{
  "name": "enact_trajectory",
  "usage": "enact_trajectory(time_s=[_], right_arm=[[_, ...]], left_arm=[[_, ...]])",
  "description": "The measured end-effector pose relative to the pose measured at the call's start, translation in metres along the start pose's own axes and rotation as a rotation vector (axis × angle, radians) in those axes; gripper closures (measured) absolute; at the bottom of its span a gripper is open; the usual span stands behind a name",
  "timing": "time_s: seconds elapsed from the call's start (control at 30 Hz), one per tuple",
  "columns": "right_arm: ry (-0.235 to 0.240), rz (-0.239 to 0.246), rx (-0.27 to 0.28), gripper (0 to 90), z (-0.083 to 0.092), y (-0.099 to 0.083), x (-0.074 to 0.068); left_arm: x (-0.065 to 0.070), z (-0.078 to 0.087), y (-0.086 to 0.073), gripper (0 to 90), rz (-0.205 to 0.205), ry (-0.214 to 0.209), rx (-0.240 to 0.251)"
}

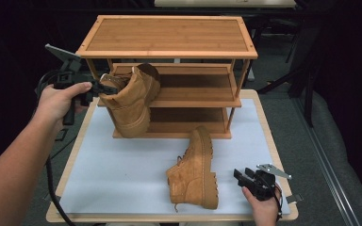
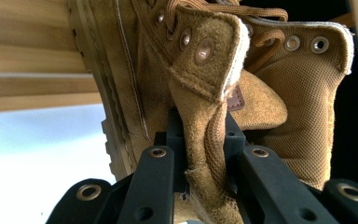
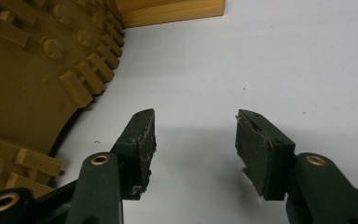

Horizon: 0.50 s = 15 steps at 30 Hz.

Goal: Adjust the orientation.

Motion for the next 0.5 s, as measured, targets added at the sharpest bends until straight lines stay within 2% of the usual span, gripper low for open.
enact_trajectory(time_s=[0.13,0.27,0.33,0.37,0.4,0.47,0.5], right_arm=[[0.000,-0.005,0.008,47.1,0.001,0.002,0.001],[0.003,-0.002,0.003,47.0,-0.001,0.001,0.000],[-0.001,0.004,-0.009,47.0,0.000,0.000,-0.001],[0.006,0.003,0.004,47.0,-0.001,0.001,-0.002],[0.005,0.005,0.000,47.0,-0.002,0.000,-0.003],[0.008,0.007,-0.001,47.0,-0.003,0.000,-0.003],[0.009,0.007,-0.001,47.0,-0.003,0.000,-0.004]], left_arm=[[0.001,-0.010,0.006,79.6,0.006,0.005,0.035],[0.004,-0.021,0.006,79.5,-0.019,0.011,0.036],[0.009,-0.029,0.005,79.4,-0.044,0.014,0.036],[0.012,-0.033,0.005,79.4,-0.048,0.019,0.036],[0.016,-0.039,0.005,79.3,-0.074,0.047,0.031],[0.018,-0.042,0.005,79.1,-0.079,0.055,0.031],[0.019,-0.045,0.001,79.0,-0.100,0.072,0.017]])
Point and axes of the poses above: each handheld gripper's, and its own axes: z roughly backward along the jaws, y roughly out of its top, x roughly to its right, the point moved 10 cm from there along -z, roughly forward along the jaws, and after that the axes turned 6 degrees about -z, right-handed, at the moved point
